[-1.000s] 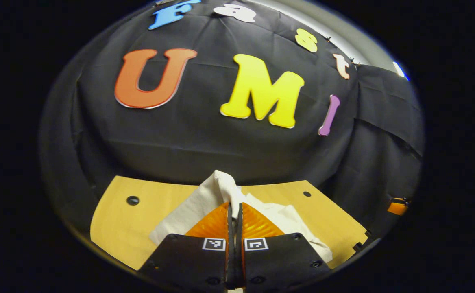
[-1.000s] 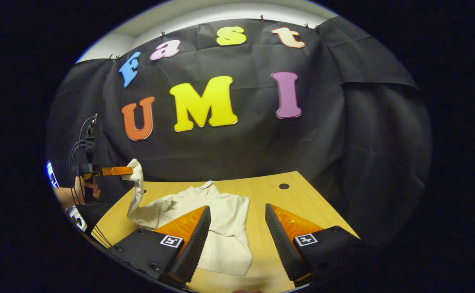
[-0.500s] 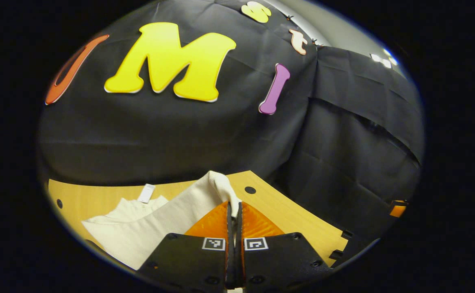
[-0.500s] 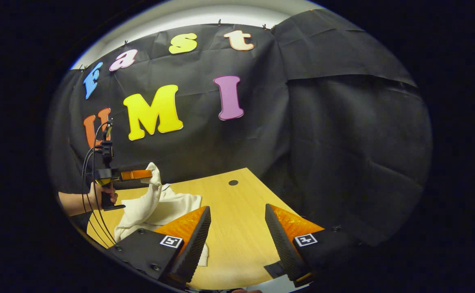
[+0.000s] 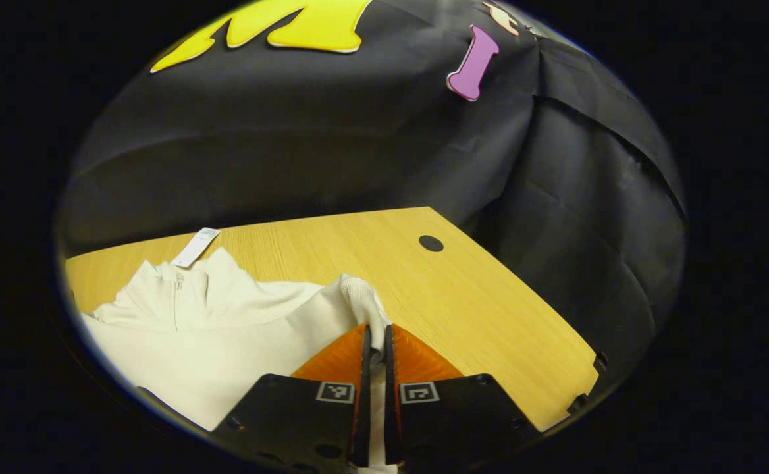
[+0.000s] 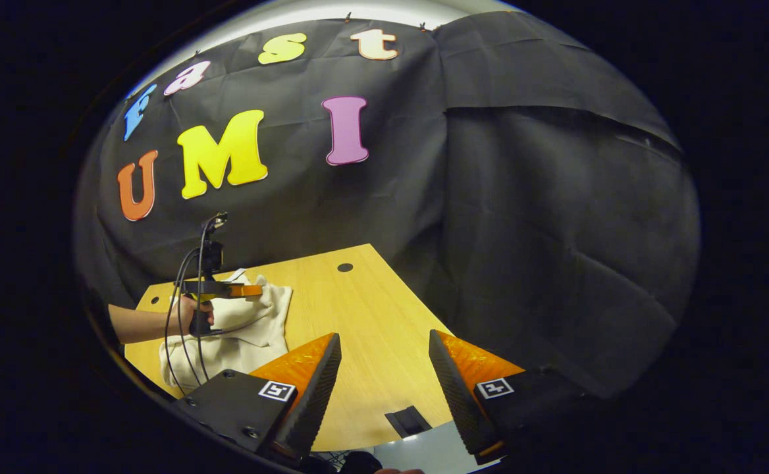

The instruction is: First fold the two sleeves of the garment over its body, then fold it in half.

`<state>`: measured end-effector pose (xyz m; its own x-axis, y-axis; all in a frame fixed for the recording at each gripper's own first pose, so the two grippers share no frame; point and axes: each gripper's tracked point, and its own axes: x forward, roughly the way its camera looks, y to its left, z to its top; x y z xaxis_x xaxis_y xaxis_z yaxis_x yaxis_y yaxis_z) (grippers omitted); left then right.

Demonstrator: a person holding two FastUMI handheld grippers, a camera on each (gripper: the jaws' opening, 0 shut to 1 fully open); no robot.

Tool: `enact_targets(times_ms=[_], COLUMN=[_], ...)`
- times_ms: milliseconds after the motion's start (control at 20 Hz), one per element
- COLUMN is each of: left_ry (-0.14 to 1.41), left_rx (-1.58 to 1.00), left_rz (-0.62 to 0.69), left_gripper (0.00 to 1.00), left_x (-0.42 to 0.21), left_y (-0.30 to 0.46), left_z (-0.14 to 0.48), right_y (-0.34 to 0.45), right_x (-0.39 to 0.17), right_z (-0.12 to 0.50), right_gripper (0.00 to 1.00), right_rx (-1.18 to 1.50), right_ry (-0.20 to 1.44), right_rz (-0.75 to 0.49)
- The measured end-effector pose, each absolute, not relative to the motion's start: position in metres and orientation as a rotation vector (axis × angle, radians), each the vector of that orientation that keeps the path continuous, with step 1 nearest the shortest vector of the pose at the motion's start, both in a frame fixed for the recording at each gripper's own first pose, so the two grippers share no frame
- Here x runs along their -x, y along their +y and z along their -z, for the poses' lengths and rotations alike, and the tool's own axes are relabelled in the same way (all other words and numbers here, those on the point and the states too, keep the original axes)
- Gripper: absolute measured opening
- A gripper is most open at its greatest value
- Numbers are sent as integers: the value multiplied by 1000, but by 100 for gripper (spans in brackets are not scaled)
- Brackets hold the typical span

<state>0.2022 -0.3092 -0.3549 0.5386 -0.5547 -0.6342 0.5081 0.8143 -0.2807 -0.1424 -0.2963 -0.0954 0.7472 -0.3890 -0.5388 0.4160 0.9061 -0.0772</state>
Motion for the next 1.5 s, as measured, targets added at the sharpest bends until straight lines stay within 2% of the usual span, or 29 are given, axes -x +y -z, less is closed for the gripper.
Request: enact_targets(times_ms=[50,100,200,250,400,750,1000,1500], left_ry=[779,778,753,738,668,466,343,360], left_rx=[65,69,80,88,103,53,33,82], left_rz=[620,612,582,562,512,334,254,145], left_gripper=[21,17,76,83,95,96,96,96], left_x=[-203,-202,-201,-200,-197,-169,-135,-74], left_y=[-307,-306,-295,-287,-253,-137,-94,-26], left_z=[356,355,349,342,312,215,147,124], right_y=[-295,-291,-284,-279,-260,-191,-144,-99], right_x=[139,134,121,114,92,41,16,-1], right_z=[96,97,99,99,104,103,92,92], right_gripper=[84,84,82,84,84,84,84,85], right_rx=[-47,-46,-43,-43,-40,-26,-41,-9], right_ry=[587,591,591,589,577,519,464,441], right_rz=[427,414,381,362,295,126,49,-42])
